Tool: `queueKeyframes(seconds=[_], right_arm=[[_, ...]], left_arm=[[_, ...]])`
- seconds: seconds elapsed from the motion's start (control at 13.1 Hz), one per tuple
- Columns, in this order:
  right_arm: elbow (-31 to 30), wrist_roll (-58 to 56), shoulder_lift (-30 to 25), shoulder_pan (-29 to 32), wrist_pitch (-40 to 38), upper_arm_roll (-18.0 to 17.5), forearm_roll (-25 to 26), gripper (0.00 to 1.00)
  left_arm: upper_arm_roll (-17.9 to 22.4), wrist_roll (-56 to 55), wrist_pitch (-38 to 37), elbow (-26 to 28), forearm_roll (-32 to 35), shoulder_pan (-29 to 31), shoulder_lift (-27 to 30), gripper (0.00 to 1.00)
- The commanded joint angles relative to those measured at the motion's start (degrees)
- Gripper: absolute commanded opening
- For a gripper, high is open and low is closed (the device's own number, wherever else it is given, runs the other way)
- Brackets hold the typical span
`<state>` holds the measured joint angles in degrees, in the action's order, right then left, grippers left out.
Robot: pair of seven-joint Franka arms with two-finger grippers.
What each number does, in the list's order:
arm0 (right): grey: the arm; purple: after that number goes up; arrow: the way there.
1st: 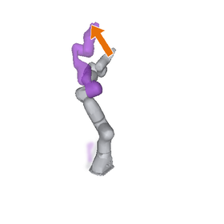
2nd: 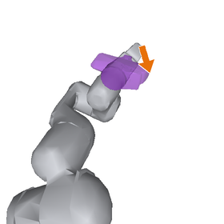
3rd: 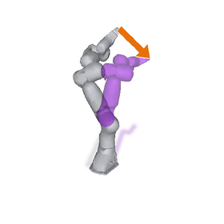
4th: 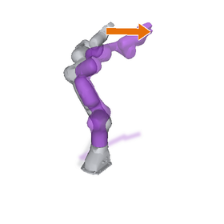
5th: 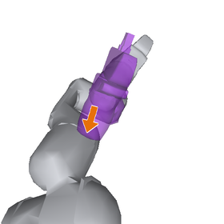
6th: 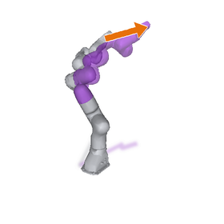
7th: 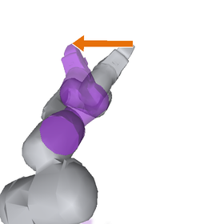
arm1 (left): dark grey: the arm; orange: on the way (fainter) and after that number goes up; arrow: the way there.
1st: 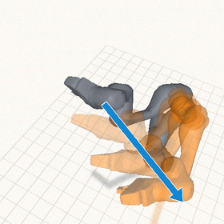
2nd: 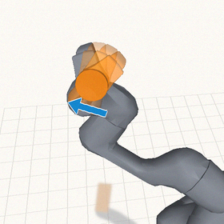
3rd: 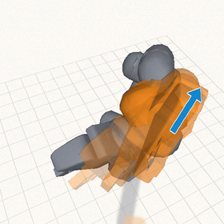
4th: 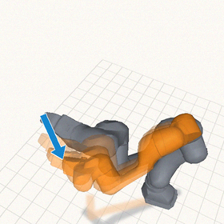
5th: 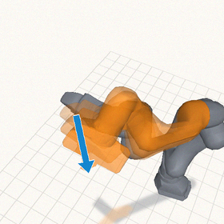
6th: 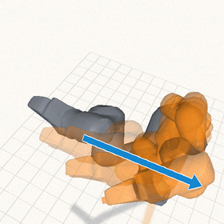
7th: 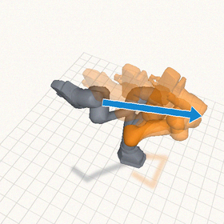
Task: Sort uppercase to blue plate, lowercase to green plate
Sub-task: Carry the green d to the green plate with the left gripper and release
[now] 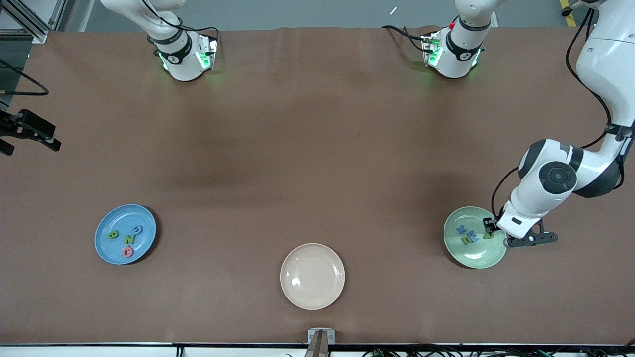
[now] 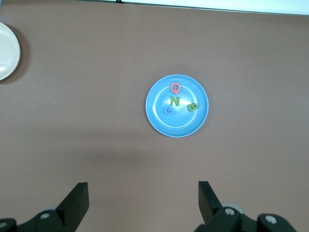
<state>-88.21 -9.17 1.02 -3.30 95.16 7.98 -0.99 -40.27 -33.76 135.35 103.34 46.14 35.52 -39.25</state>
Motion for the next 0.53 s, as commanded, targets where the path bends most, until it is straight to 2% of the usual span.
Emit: queueKeyframes(seconds=[0.0, 0.23, 0.46], right_arm=[[0.15, 1.08, -0.32, -0.57, -0.06, 0.02, 1.61, 1.00], [0.15, 1.08, -0.32, 0.39, -0.15, -1.03, 1.61, 1.00], [-0.47, 1.17, -0.58, 6.00, -1.55, -6.56, 1.70, 1.00]], left_arm=[[-0.77, 4.39, 0.18, -0.33, 0.89, 0.87, 2.15, 1.00], [-3.76, 5.11, -1.22, -0.51, 0.01, 1.31, 5.66, 1.00], [-6.74, 5.02, -7.70, -3.04, -6.12, 1.31, 7.96, 1.00]])
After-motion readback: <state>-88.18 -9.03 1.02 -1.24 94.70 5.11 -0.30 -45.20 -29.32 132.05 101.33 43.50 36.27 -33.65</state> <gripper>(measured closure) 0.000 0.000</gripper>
